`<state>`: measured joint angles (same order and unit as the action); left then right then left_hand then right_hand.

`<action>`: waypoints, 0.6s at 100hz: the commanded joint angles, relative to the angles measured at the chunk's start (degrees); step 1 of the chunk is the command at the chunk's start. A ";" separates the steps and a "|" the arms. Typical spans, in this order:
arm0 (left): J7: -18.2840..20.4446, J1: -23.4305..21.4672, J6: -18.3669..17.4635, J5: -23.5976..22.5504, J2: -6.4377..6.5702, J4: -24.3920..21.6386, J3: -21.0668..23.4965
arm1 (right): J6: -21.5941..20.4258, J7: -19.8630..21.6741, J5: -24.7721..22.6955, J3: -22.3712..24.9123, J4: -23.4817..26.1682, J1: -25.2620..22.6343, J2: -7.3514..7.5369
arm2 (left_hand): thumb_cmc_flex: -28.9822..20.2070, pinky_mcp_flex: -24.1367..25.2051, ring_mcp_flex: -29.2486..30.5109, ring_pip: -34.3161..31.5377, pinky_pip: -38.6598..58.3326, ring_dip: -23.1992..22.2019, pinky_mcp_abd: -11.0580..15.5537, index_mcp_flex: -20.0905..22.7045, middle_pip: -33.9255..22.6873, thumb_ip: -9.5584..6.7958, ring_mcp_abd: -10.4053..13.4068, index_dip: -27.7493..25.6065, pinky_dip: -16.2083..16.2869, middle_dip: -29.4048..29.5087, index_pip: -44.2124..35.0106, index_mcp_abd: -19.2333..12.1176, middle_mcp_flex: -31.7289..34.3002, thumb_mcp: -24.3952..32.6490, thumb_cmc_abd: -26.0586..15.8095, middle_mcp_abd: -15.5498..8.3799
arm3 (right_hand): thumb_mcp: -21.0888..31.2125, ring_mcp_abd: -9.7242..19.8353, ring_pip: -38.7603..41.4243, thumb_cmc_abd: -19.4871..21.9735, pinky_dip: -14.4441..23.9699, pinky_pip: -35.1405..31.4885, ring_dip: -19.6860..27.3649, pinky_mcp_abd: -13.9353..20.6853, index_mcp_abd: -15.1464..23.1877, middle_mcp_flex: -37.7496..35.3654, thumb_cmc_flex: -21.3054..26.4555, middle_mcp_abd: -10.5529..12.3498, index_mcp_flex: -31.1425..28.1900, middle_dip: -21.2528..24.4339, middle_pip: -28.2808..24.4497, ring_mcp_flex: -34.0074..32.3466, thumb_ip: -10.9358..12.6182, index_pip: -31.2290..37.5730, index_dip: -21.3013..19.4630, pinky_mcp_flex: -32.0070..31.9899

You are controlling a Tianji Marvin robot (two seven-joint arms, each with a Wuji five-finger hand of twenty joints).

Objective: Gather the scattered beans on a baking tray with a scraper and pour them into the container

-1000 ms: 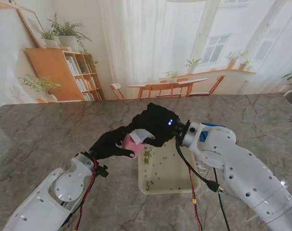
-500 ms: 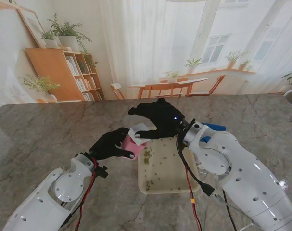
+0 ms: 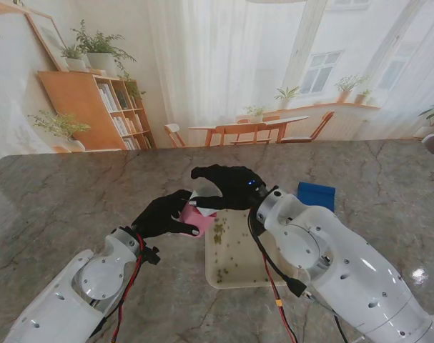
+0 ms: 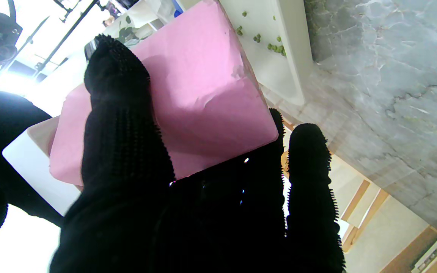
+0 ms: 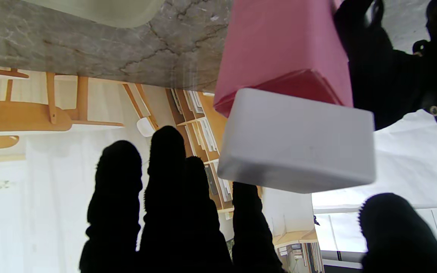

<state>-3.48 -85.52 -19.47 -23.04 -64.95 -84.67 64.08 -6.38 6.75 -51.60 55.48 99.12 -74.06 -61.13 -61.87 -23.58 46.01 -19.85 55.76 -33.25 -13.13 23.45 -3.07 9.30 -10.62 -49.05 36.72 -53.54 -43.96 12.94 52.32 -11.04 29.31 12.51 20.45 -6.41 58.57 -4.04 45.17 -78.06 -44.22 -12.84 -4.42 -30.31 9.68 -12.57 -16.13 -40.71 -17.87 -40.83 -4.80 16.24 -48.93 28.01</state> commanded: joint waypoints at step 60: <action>-0.33 -0.07 -0.41 0.04 -0.13 0.20 -0.17 | -11.01 -5.09 -2.18 -0.78 -5.29 3.72 -0.15 | -10.84 0.48 2.08 -2.30 0.45 -0.84 0.12 5.49 -8.33 -6.91 2.28 -4.95 1.44 -4.11 -16.56 -7.36 7.21 12.29 -11.27 -9.75 | 43.72 16.31 -16.03 -31.88 -18.79 12.50 16.34 20.42 12.75 -13.27 21.50 12.96 -3.60 2.35 -22.72 -16.51 -5.99 33.15 1.67 21.76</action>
<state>-3.65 -85.47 -19.68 -23.10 -64.97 -84.42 64.03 -16.49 1.92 -53.32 54.47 94.69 -70.79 -61.32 -61.87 -23.62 46.10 -20.24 55.76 -33.27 -13.14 23.45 -3.11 9.30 -10.64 -48.41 36.72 -53.55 -43.96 13.11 52.59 -11.04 29.08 12.70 51.80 -0.51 42.37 -35.09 27.50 -66.54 -28.50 -0.32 6.91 -41.49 20.87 -3.31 -21.70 -37.75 -34.88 -54.32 -10.29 47.73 -49.54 47.64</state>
